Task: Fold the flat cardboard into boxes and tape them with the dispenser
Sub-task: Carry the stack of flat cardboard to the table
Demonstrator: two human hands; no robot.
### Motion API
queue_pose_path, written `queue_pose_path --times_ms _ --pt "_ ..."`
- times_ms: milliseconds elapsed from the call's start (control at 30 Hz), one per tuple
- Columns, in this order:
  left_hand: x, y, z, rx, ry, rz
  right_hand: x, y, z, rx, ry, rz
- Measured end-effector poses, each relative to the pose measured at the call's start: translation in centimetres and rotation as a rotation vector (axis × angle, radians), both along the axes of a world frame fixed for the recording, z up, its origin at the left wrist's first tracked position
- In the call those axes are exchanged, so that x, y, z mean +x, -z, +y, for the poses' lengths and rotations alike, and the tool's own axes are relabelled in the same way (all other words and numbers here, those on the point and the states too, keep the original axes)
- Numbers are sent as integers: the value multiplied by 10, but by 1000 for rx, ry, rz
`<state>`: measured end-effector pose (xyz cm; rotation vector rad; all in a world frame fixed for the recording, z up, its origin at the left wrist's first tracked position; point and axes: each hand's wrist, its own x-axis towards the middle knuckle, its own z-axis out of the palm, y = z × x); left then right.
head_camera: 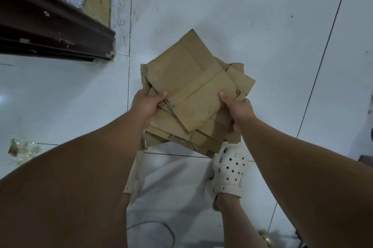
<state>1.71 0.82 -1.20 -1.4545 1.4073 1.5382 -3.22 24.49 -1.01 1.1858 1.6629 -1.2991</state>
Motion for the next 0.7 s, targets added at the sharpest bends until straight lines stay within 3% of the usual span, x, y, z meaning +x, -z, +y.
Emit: queue_pose_path --times_ms 233,400,633,700 --pt "-17 -97 -9 73 118 18 -16 -97 19 14 -179 77" --pt "-36 -191 -19 336 -7 -8 -38 -173 22 -108 -259 95" --pt "-64 -308 -20 427 -37 34 -69 -290 36 -230 -408 151" --pt "-76 -337 -14 372 -59 -1 -77 -322 42 -259 -406 130"
